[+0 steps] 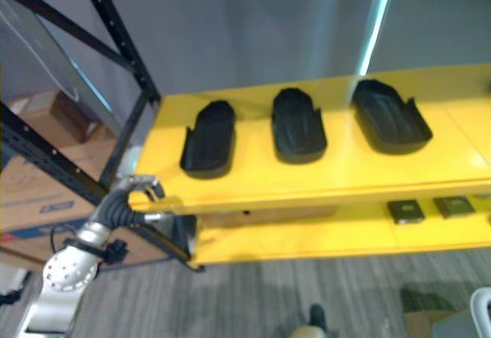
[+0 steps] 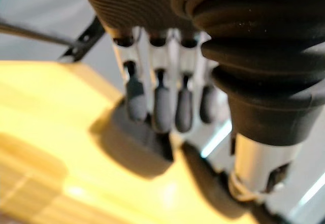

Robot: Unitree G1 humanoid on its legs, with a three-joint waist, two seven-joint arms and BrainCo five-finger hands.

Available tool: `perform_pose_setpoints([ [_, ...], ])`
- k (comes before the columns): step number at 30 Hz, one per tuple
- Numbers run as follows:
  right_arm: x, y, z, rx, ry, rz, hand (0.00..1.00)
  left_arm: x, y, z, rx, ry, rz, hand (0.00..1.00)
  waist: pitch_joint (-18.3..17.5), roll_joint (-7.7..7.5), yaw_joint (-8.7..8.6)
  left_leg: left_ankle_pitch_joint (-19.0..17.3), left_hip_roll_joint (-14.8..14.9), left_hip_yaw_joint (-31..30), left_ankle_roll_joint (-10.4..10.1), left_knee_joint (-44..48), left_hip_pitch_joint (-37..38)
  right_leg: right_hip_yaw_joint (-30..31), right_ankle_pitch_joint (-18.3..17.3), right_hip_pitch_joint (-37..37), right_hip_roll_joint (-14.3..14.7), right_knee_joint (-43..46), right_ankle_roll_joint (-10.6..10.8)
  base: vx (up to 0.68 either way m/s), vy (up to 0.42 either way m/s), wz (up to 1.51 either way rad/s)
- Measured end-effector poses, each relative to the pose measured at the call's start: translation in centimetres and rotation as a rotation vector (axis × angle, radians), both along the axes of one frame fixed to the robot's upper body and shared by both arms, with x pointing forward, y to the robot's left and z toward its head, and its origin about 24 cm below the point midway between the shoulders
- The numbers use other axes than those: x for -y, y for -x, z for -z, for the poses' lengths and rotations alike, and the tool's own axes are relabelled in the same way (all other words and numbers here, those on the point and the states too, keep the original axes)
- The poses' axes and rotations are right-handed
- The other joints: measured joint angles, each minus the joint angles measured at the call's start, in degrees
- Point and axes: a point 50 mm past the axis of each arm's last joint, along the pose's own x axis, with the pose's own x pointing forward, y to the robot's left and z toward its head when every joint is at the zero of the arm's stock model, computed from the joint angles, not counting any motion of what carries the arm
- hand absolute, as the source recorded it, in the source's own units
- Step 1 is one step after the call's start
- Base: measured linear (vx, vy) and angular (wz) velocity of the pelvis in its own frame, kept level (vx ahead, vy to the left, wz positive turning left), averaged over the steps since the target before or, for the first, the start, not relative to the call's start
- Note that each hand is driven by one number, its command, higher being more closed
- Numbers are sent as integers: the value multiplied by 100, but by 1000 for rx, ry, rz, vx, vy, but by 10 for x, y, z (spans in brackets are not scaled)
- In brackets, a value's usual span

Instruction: Walk over and take plastic housings, then place them on the shelf

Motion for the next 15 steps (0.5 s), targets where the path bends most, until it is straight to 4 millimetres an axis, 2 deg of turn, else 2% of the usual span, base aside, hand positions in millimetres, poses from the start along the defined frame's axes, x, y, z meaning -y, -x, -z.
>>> perform_pose_setpoints([
  [5,4,0,-1,-13,1,1,0,1,-5,12,-111,-32,38,100,21,61,-33,-5,-73,-7,46,-8,1,-10,2,1,-60,0,3,-41,-12,1],
  [10,4,2,-1,-17,0,4,0,1,-21,25,-201,-18,15,100,13,73,-71,-3,-86,-4,52,-1,6,-10,8,0,-73,0,11,-46,-32,-1],
  [15,5,3,-1,-18,0,10,0,6,-34,29,-218,-29,29,100,3,88,-138,-3,-86,-1,51,-1,7,-9,13,-2,-73,0,17,-37,-34,0],
])
